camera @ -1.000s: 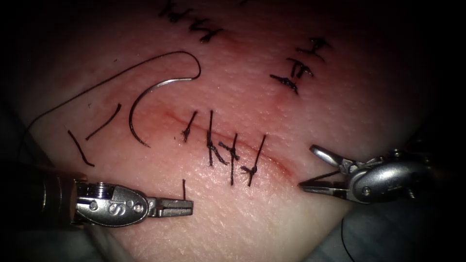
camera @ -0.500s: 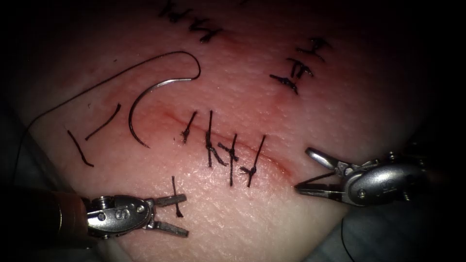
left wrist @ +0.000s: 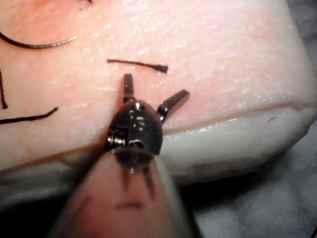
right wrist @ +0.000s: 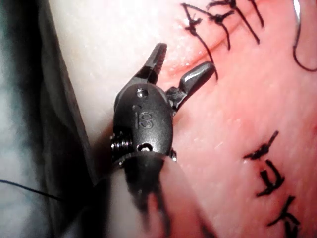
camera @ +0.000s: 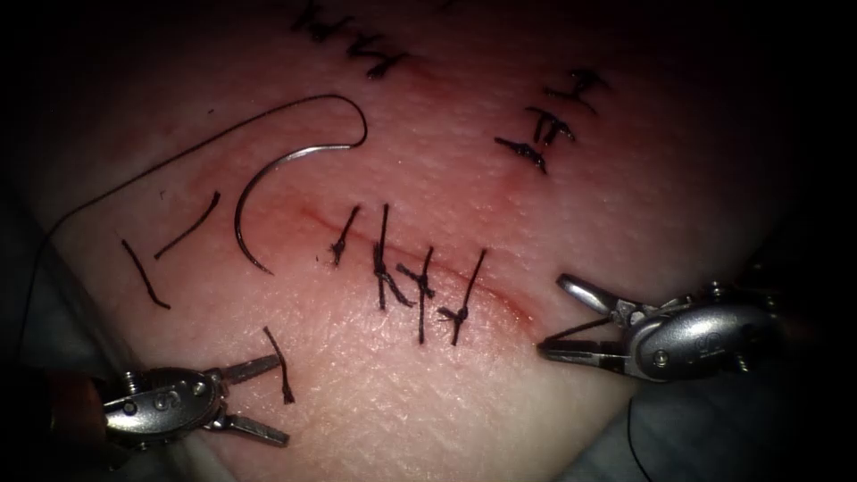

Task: Wound Closure
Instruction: Set down the suture off-cut, then wound closure complete

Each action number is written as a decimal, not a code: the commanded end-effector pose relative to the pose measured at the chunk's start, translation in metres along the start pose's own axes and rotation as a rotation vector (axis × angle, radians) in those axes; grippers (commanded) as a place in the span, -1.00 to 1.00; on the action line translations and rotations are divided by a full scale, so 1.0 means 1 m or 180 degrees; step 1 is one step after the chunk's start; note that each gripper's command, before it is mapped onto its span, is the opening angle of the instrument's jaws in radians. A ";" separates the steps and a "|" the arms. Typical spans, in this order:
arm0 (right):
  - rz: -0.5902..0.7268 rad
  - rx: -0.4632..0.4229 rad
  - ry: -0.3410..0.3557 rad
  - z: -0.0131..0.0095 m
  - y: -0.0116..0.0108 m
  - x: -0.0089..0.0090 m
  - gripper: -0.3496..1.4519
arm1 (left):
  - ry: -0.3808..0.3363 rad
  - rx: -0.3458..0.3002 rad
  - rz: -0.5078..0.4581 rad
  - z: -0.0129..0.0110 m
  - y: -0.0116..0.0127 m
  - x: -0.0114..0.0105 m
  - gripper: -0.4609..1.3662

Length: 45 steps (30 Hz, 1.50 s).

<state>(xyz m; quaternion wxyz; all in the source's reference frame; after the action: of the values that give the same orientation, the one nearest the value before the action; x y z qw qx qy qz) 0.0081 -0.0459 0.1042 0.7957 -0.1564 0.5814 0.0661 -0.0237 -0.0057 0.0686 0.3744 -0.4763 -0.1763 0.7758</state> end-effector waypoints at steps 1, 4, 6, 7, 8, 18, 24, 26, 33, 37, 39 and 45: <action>0.0000 0.0012 0.0000 0.0000 0.0000 0.0000 0.72 | 0.0011 0.0020 -0.0004 -0.0002 -0.0001 0.0000 0.29; 0.0000 0.0011 -0.0001 0.0000 0.0000 0.0000 0.72 | 0.0016 0.0045 -0.0055 -0.0014 -0.0003 -0.0003 0.29; -0.0001 0.0010 -0.0002 0.0001 0.0000 0.0001 0.73 | 0.0018 0.0069 -0.0074 -0.0021 -0.0003 -0.0002 0.29; 0.0017 0.0003 -0.0010 0.0001 -0.0001 0.0001 0.72 | 0.0018 0.0079 -0.0084 -0.0024 -0.0002 -0.0001 0.29; 0.0017 0.0003 -0.0010 0.0001 -0.0001 0.0001 0.73 | 0.0018 0.0091 -0.0097 -0.0027 -0.0001 0.0001 0.30; 0.0107 0.0158 -0.0035 0.0014 -0.0003 0.0003 0.72 | 0.0137 0.0109 0.0241 -0.0033 0.0001 0.0072 0.28; 0.0282 0.0309 -0.0097 0.0022 0.0010 0.0004 0.69 | 0.0135 0.0134 0.0645 -0.0017 -0.0007 0.0129 0.25; 0.0327 0.0338 -0.0114 0.0023 0.0013 0.0006 0.68 | 0.0138 0.0129 0.0735 -0.0012 -0.0009 0.0144 0.22; 0.0467 0.0460 -0.0153 0.0025 0.0029 0.0013 0.67 | 0.0123 0.0038 0.1039 0.0000 -0.0016 0.0179 0.28; 0.0508 0.0520 -0.0209 0.0029 0.0046 0.0018 0.67 | 0.0117 0.0031 0.1064 -0.0002 -0.0022 0.0184 0.32; 0.0535 0.0528 -0.0215 0.0030 0.0056 0.0022 0.67 | 0.0114 0.0050 0.1083 -0.0002 -0.0026 0.0185 0.29; 0.0593 0.0544 -0.0233 0.0034 0.0070 0.0026 0.68 | 0.0112 0.0048 0.1103 -0.0002 -0.0032 0.0185 0.13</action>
<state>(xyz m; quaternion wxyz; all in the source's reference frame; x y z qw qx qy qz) 0.0100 -0.0384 0.1014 0.8172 -0.0336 0.5670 0.0972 -0.0271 0.0102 0.0592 0.2424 -0.5101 -0.0778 0.8216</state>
